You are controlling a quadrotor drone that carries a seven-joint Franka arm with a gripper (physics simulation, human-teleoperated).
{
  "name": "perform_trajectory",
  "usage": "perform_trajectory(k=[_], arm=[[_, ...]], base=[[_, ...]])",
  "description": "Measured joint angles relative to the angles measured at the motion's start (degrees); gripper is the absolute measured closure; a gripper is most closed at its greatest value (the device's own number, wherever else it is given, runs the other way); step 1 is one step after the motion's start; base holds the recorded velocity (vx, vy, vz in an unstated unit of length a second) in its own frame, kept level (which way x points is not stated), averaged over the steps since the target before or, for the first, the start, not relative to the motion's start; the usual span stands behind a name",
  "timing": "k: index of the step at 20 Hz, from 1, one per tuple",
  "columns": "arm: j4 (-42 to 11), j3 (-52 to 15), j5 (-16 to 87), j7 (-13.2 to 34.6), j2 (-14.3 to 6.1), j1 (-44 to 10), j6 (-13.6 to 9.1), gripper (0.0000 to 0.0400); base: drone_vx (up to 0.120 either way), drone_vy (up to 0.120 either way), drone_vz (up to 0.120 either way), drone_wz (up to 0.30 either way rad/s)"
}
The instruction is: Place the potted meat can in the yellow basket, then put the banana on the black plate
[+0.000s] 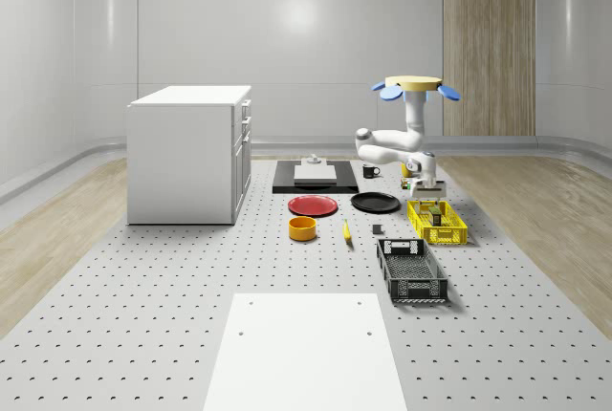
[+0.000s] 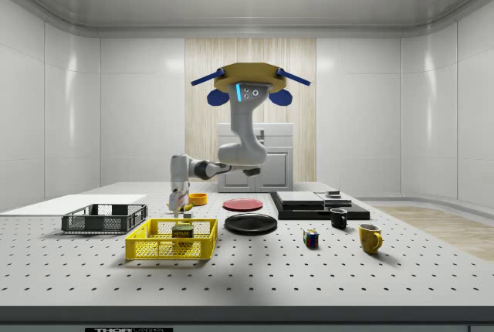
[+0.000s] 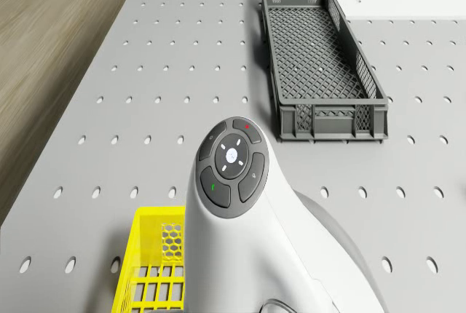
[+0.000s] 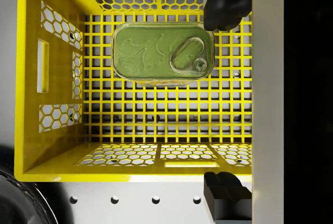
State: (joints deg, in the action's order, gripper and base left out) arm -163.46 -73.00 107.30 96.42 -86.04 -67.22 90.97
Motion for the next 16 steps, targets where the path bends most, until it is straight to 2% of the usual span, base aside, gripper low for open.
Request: perform_trajectory(k=[3,6,9,16], arm=[[0.0,0.0,-0.1,0.0,-0.1,0.0,0.1,0.0],[0.0,-0.1,-0.1,0.0,-0.2,-0.1,0.2,0.0],[0.0,-0.1,-0.2,0.1,-0.3,-0.1,0.2,0.0],[0.0,-0.1,-0.3,0.1,-0.4,-0.1,0.4,0.0]], base=[[0.107,-0.12,0.0,0.0],[0.0,-0.12,0.0,0.0],[0.12,-0.12,0.0,0.0],[0.006,-0.12,0.0,0.0]])
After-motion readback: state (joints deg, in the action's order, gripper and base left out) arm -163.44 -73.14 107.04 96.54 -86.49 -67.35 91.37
